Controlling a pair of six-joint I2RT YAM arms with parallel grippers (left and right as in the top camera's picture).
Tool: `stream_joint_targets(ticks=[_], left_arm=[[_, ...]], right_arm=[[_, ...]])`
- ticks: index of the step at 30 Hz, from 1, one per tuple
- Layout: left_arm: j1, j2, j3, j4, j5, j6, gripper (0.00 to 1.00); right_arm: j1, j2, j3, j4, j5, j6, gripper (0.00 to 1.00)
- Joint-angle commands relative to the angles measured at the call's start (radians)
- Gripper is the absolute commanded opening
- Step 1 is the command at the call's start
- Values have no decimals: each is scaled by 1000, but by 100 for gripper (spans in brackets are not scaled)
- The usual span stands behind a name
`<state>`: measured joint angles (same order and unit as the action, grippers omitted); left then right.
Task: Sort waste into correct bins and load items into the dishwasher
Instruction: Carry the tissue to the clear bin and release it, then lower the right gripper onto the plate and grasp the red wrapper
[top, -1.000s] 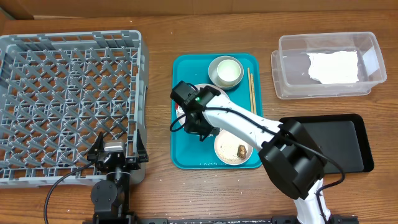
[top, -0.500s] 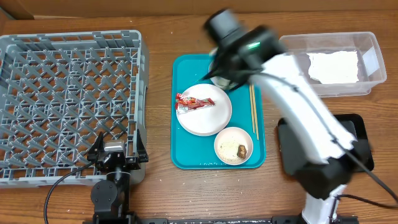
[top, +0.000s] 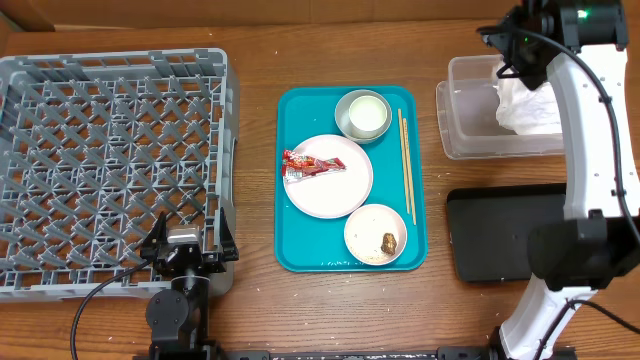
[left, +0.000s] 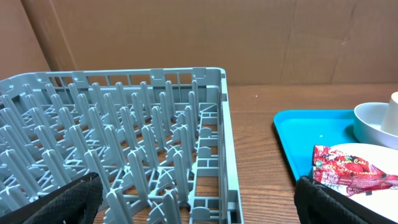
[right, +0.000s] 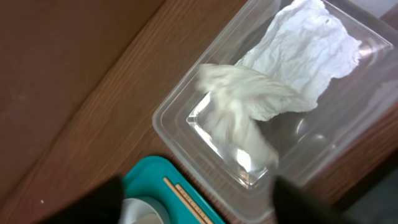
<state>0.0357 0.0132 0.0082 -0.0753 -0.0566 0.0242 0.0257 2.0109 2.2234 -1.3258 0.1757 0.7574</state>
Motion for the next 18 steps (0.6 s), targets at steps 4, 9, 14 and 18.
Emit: stream_joint_targets(ticks=[4,9,14,18], left_arm=[[9,-8,-3,2,2,-13,100],[9,-8,-3,2,2,-13,100],[9,-8,-3,2,2,-13,100],[9,-8,-3,2,2,-13,100]], right_arm=[[-15,35,-6,-33,-197,-85,100],[58,43,-6,-76,-537,-332,87],[220,48,-27,-93,-509,-709,100],[363,63,-88,-40,-411,-866,100]])
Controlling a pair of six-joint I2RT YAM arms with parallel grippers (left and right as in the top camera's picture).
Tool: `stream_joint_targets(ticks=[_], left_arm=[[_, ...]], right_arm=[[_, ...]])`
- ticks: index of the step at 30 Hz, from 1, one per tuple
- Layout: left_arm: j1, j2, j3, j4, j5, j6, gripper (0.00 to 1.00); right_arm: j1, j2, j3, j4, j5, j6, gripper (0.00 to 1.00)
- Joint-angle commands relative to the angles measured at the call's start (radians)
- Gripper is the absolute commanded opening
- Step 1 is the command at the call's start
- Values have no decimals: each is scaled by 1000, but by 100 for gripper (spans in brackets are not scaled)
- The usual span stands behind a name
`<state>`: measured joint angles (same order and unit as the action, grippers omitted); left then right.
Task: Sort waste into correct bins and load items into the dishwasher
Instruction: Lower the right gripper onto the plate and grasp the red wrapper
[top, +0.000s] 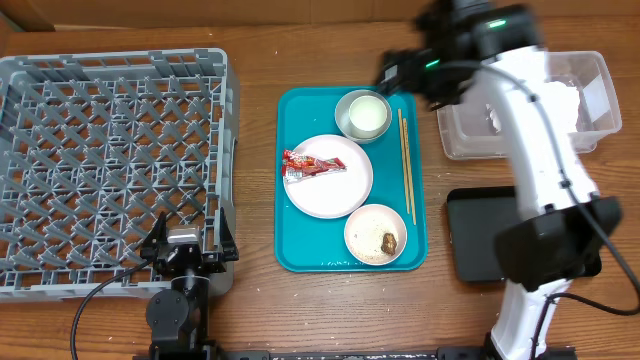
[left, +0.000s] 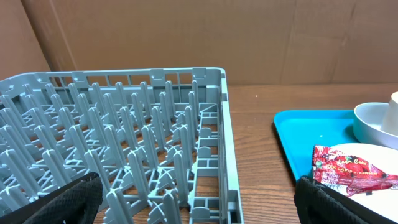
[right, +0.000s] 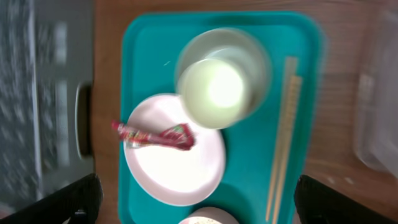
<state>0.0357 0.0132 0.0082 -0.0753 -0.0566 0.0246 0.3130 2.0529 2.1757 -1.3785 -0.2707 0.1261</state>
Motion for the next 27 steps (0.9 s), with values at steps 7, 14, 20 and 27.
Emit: stream_joint_targets(ticks=[7,14,20,27], left_arm=[[9,-8,-3,2,2,-13,100],[9,-8,-3,2,2,-13,100],[9,-8,-3,2,2,-13,100],[9,-8,-3,2,2,-13,100]], right_arm=[[269,39,-256,200,186,-422,100],[360,39,-462,399,180,-478,97],[372,40,-529,561,216,-454,91],[370,60,-554,627,204,-434,71]])
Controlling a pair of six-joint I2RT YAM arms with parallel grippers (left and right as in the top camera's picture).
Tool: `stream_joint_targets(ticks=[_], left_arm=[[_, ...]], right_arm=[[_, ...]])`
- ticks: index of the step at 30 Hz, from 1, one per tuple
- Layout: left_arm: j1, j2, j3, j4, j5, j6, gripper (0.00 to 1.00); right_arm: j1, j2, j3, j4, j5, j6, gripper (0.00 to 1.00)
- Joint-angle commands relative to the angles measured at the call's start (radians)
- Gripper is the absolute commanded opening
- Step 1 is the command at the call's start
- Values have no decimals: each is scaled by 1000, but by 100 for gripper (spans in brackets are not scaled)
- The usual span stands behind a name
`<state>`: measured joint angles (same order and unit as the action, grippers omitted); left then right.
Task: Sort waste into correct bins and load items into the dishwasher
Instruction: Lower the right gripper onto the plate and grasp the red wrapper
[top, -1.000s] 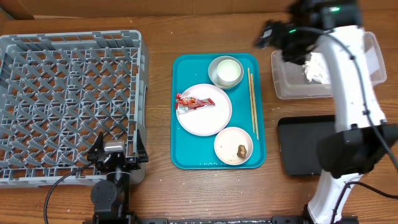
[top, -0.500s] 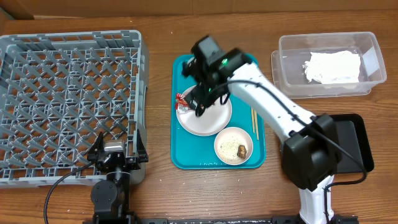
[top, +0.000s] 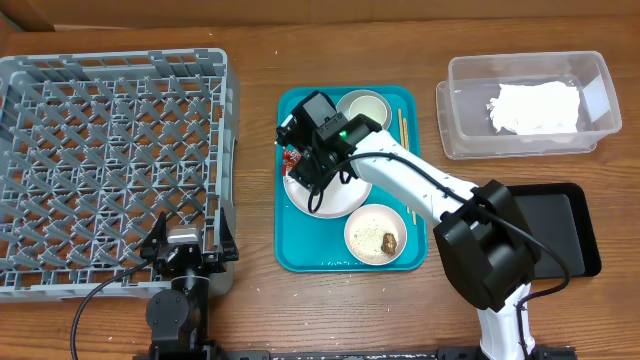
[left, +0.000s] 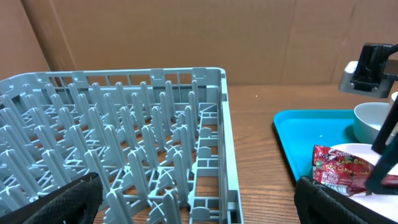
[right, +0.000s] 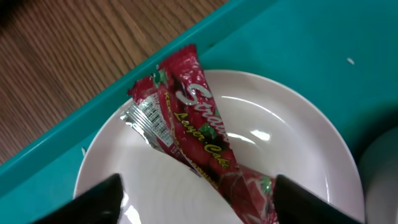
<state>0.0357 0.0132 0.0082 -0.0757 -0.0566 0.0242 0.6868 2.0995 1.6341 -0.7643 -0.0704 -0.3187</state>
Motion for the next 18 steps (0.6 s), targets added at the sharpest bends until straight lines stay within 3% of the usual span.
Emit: stream_joint_targets(ticks=[1,6,11,16,18], left_arm=[[9,-8,-3,2,2,-13,100],[9,-8,-3,2,2,-13,100],[9,-8,-3,2,2,-13,100],[9,-8,-3,2,2,-13,100],[9,-8,-3,2,2,-13,100]], right_arm=[[-3,20,-12,16,-3,26,69],[-3,58,-12,39,-14,65,68],[-3,69,-11,35,-13,67,59],[-3,67,25,3,37,134,4],[-3,63,77,-38,68,182,4]])
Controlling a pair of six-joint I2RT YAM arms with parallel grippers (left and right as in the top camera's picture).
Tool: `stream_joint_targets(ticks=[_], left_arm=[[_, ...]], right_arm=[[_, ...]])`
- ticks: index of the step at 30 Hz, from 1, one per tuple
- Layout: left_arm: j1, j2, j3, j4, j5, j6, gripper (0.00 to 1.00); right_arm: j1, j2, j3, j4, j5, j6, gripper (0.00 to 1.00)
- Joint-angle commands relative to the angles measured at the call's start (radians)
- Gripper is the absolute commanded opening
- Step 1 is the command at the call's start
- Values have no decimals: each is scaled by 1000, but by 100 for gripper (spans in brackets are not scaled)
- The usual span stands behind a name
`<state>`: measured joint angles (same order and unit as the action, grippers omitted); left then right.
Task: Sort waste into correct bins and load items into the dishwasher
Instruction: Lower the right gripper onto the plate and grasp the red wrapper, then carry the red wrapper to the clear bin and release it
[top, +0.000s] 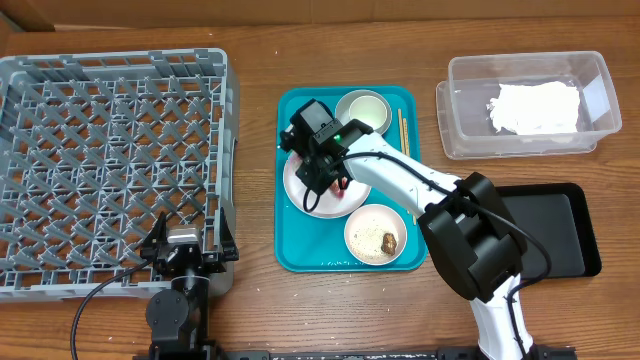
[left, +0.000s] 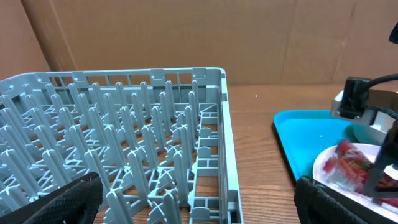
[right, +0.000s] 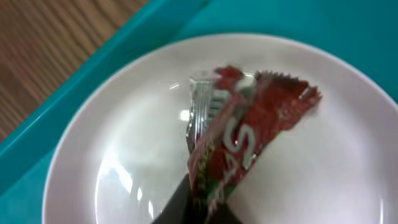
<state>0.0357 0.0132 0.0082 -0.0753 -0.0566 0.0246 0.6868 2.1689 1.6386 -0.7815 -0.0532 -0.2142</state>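
Observation:
On the teal tray (top: 298, 250) sits a white plate (top: 355, 195). My right gripper (top: 322, 188) is down on it, shut on a crumpled red snack wrapper (right: 249, 134) pinched at its lower end. In the right wrist view the plate (right: 124, 143) fills the frame, with the tray (right: 267, 18) behind it. My left gripper (left: 199, 202) rests open at the near edge of the grey dish rack (top: 110, 150), holding nothing. The left wrist view shows the plate (left: 329, 168) and my right arm at its far right.
The tray also holds a white cup (top: 362, 112), a small bowl with a food scrap (top: 375, 235) and a pair of chopsticks (top: 405, 165). A clear bin with white tissue in it (top: 525, 105) stands at the back right. In front of it lies a black tray (top: 545, 235).
My right gripper was open just above the wrapper, which lay flat on the plate. Now it is shut on the wrapper, which is crumpled and raised at one end. The left arm is unmoved.
My right gripper was open over the clear bin with the tissue below it. Then it was above the teal tray, then low over the wrapper on the plate. Now it grips the wrapper. The left gripper stayed open by the rack throughout.

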Motion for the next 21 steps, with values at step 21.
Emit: stream_joint_targets(ticks=[21], left_arm=[[9,-8,-3,2,2,-13,100]], right_arm=[[-595,-38,732,-566,196,963,4]])
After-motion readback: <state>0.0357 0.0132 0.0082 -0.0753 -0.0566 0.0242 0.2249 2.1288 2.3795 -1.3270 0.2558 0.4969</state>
